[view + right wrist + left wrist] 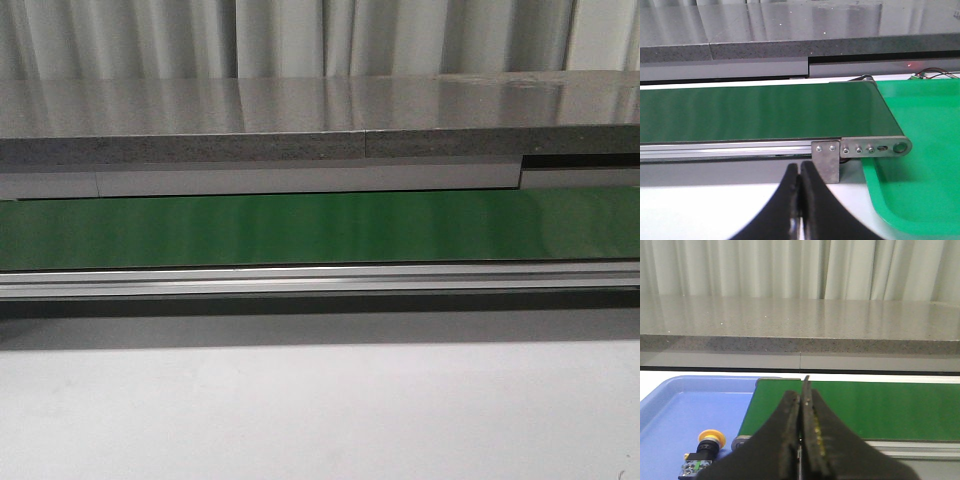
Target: Move button from left to right
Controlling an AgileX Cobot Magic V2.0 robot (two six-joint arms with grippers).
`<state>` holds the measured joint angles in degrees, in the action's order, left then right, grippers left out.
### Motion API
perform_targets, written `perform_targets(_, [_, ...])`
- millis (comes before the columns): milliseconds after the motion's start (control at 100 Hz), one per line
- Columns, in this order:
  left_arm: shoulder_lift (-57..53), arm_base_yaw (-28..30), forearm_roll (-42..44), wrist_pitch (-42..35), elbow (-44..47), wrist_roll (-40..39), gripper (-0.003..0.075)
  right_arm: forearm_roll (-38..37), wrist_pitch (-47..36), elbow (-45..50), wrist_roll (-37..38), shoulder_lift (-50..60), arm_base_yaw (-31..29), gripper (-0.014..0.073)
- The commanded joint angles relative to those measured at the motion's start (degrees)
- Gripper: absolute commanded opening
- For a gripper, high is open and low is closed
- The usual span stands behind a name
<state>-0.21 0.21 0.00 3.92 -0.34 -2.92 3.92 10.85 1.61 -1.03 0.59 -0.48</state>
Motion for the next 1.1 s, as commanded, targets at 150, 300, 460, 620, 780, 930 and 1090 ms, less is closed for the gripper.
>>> perform_targets(150, [-1.89,-0.46,0.0,-4.38,3.37,-0.56,-0.002,0.06,-4.43,-0.89,-0.06,1.09,0.02,-0.0067])
perform_targets(300, [-1.89,-0.46,0.0,-4.56,3.37,-0.56,-0.002,0.06,-4.43,-0.89,-0.06,1.09,0.02,-0.0067])
perform_targets(460, [-1.77,-0.46,-1.46,-3.92,0.96,-0.56,-0.002,0.06,-4.43,-0.89,-0.06,1.09,0.02,-0.0067])
perform_targets(620, [1.24,-0.46,-2.2,0.09,-5.18,-0.56,-0.002,0.06,-4.43,-0.89,-0.06,1.09,0.02,-0.0067])
perform_targets(780, [7.79,-0.46,-2.1,6.81,-14.13,-0.56,-0.002,0.06,-4.43,-0.89,-0.06,1.09,0.02,-0.0067])
perform_targets(930, [16.43,-0.46,-0.56,19.15,-23.67,-0.56,-0.002,0.06,-4.43,-0.89,-0.06,1.09,0.02,-0.0067])
perform_targets(1090, [27.03,-0.46,0.46,31.79,-33.2,-0.56,-0.002,0.06,-4.43,-0.89,-0.06,1.09,0.02,-0.0067])
